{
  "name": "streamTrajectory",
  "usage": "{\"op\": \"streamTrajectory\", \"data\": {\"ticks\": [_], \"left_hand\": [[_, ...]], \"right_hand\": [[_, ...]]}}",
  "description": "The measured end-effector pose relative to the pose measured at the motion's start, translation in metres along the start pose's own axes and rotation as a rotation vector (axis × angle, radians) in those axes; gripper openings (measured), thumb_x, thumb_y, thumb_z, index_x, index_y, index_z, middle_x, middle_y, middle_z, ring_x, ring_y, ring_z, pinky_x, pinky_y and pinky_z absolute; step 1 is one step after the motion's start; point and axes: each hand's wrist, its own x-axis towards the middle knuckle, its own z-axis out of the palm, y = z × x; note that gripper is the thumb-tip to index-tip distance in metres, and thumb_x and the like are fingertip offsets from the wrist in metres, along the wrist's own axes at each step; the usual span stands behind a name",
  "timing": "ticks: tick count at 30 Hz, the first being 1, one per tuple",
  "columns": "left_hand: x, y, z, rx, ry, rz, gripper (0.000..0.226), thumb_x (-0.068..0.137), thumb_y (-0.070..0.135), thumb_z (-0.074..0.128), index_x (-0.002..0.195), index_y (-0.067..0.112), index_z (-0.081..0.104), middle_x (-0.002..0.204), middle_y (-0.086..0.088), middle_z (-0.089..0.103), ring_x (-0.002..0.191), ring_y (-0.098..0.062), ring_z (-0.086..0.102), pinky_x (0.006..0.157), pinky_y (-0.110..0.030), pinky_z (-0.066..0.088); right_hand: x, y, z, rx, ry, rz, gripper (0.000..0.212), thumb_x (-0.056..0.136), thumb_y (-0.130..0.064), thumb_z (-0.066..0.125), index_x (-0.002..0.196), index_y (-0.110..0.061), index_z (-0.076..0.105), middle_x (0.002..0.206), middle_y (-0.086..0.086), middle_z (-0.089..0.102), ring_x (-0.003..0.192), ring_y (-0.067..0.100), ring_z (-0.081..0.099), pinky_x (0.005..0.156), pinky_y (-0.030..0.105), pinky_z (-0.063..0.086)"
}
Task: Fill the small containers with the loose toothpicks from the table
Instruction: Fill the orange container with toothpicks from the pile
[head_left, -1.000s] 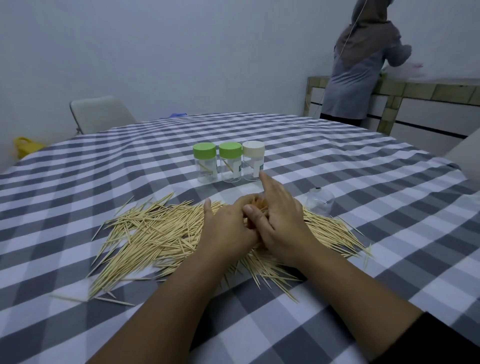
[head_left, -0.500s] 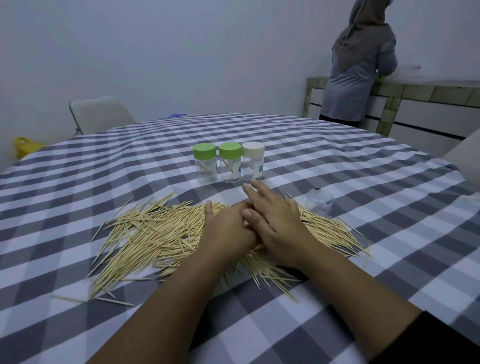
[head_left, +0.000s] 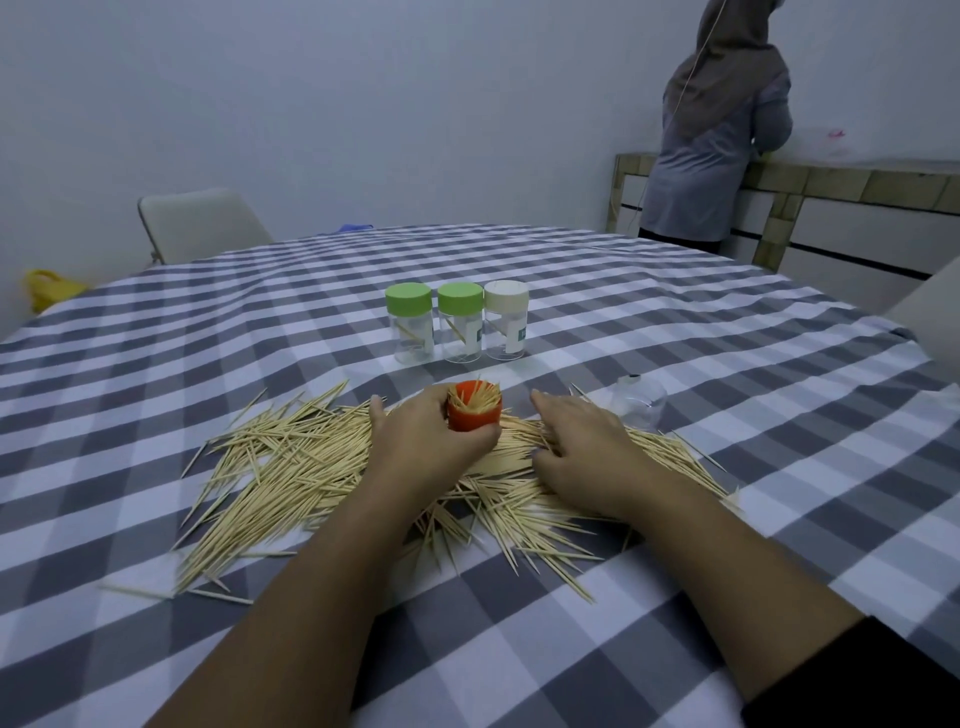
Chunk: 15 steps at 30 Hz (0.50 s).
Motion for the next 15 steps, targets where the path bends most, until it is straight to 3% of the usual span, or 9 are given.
{"op": "streamTrajectory", "data": {"ticks": [5, 9, 12, 15], "left_hand": [[-0.002, 0.002, -0.005, -0.025, 0.006, -0.056, 0.040, 0.082, 0.038, 0.066, 0.119, 0.028, 0.056, 0.096, 0.014, 0.053, 0.098, -0.002, 0.028, 0.117, -0.047, -0.001], [-0.003, 0.001, -0.010, -0.006, -0.008, -0.077, 0.048, 0.080, 0.038, 0.067, 0.124, 0.026, 0.050, 0.109, 0.008, 0.062, 0.119, -0.012, 0.042, 0.117, -0.047, -0.003], [-0.005, -0.002, -0.013, -0.010, 0.004, -0.078, 0.050, 0.080, 0.039, 0.067, 0.124, 0.027, 0.047, 0.108, 0.008, 0.063, 0.114, -0.007, 0.042, 0.117, -0.047, -0.003], [-0.005, -0.005, -0.016, -0.035, 0.007, -0.108, 0.050, 0.080, 0.040, 0.067, 0.124, 0.029, 0.048, 0.108, 0.008, 0.062, 0.120, -0.011, 0.040, 0.116, -0.048, 0.000]], "right_hand": [[0.000, -0.009, 0.003, -0.027, -0.051, -0.069, 0.068, 0.091, -0.027, 0.045, 0.151, -0.021, 0.014, 0.158, -0.003, 0.017, 0.144, 0.010, 0.012, 0.117, 0.033, 0.000], [0.003, -0.015, -0.001, -0.092, -0.064, -0.136, 0.062, 0.090, -0.028, 0.047, 0.148, -0.025, 0.026, 0.155, -0.003, 0.025, 0.141, 0.012, 0.018, 0.116, 0.037, 0.006], [0.005, -0.021, -0.005, -0.149, -0.014, -0.200, 0.052, 0.088, -0.031, 0.050, 0.140, -0.030, 0.041, 0.144, -0.007, 0.038, 0.133, 0.013, 0.025, 0.109, 0.041, 0.014], [0.008, -0.027, -0.007, -0.248, -0.060, -0.236, 0.047, 0.090, -0.034, 0.049, 0.137, -0.031, 0.046, 0.136, -0.006, 0.045, 0.127, 0.016, 0.029, 0.104, 0.043, 0.019]]}}
